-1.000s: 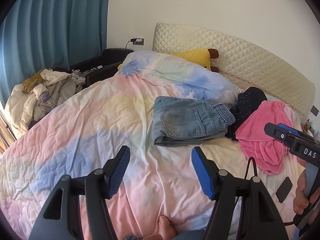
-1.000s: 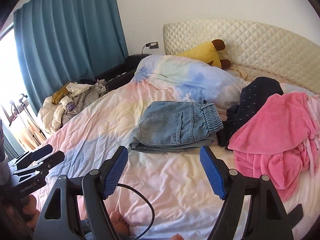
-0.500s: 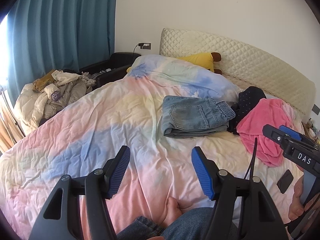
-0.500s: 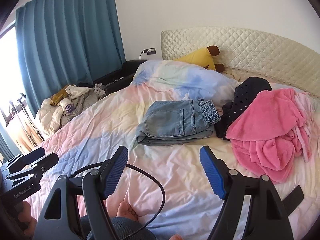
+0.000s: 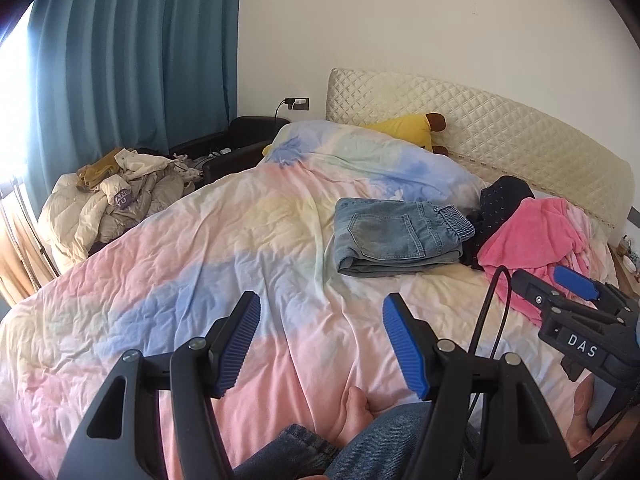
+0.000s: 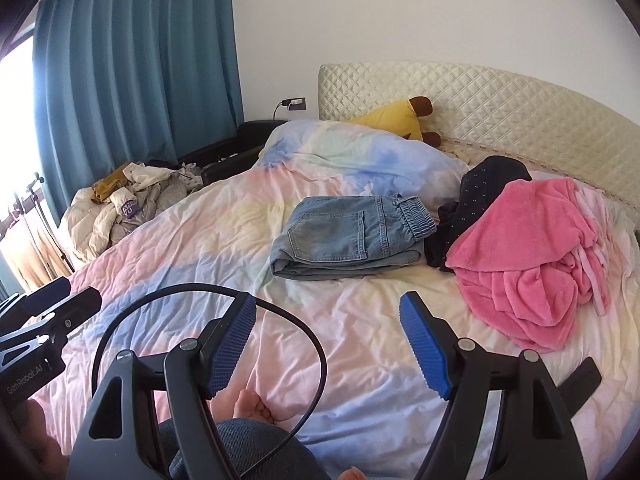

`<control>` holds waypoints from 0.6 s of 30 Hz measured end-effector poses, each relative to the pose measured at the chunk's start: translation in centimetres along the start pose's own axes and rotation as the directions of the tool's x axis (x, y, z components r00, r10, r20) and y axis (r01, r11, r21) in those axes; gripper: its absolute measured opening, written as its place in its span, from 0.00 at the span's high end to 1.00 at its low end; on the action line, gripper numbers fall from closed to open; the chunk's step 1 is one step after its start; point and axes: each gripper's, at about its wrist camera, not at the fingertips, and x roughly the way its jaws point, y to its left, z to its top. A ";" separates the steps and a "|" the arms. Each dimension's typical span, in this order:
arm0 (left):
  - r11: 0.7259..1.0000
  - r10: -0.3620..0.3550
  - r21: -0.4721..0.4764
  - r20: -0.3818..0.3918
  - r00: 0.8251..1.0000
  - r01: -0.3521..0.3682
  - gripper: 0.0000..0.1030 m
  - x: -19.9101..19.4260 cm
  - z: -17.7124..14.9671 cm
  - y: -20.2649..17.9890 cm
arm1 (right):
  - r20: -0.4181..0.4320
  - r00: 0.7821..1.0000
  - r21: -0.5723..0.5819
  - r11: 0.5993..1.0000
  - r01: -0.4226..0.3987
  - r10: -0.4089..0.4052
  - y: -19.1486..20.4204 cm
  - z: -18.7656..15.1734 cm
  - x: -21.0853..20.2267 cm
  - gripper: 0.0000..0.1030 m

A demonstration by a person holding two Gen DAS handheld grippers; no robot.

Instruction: Fold clothes

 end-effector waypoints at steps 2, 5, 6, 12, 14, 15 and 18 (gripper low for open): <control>1.000 -0.001 -0.001 0.001 1.000 0.001 0.36 0.0 0.0 0.1 | -0.006 1.000 0.001 1.000 0.001 -0.001 0.1 -0.1 0.1 0.27; 1.000 -0.001 -0.001 -0.001 1.000 0.001 0.36 0.0 -0.1 0.2 | -0.006 1.000 0.002 1.000 0.008 -0.008 0.3 -0.2 0.2 0.27; 1.000 -0.001 -0.001 -0.001 1.000 0.001 0.36 0.0 -0.2 0.2 | -0.004 1.000 0.003 1.000 0.009 -0.009 0.3 -0.2 0.2 0.27; 1.000 0.000 0.000 -0.004 1.000 0.000 0.36 0.1 -0.3 0.2 | -0.002 1.000 0.008 1.000 0.014 -0.014 0.2 -0.2 0.1 0.27; 1.000 0.001 0.001 -0.003 1.000 -0.001 0.36 0.0 -0.3 0.1 | -0.002 1.000 0.007 1.000 0.014 -0.014 0.2 -0.2 0.1 0.27; 1.000 0.001 0.001 -0.002 1.000 -0.001 0.36 0.0 -0.3 0.1 | -0.002 1.000 0.006 1.000 0.015 -0.015 0.2 -0.2 0.1 0.27; 1.000 0.003 0.002 -0.002 1.000 -0.003 0.36 -0.1 -0.3 0.0 | -0.003 1.000 0.005 1.000 0.013 -0.013 0.2 -0.1 0.2 0.27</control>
